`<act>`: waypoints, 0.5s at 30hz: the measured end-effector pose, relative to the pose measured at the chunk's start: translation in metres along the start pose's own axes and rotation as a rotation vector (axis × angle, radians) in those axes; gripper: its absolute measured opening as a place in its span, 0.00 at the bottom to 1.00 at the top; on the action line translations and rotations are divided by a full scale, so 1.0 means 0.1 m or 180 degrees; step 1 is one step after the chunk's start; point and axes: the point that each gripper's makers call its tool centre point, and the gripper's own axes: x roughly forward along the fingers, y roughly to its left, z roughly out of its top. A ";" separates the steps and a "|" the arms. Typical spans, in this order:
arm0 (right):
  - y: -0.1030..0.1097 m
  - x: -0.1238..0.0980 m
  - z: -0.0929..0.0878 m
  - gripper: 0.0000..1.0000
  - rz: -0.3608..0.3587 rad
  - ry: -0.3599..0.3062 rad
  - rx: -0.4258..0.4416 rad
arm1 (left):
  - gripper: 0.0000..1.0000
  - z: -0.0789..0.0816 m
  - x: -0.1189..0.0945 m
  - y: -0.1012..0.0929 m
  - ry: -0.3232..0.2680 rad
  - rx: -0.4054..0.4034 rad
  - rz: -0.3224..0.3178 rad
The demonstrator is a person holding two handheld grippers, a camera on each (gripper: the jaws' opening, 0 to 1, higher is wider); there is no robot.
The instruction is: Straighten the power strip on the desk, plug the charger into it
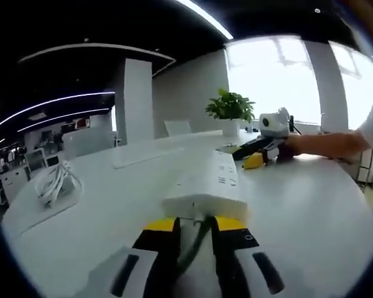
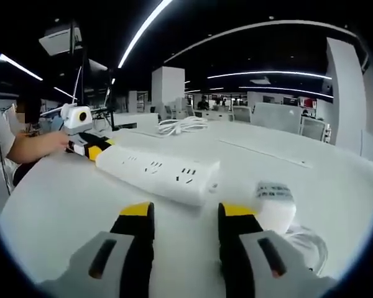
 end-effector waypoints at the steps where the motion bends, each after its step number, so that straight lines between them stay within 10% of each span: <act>1: 0.01 0.00 0.00 0.40 0.0005 -0.0009 -0.0008 | 0.24 0.00 0.00 0.00 0.0000 -0.0007 -0.0003; 15: 0.05 0.07 0.03 0.37 0.0113 -0.0048 -0.0012 | 0.24 0.01 0.07 0.03 0.0009 -0.0015 -0.0062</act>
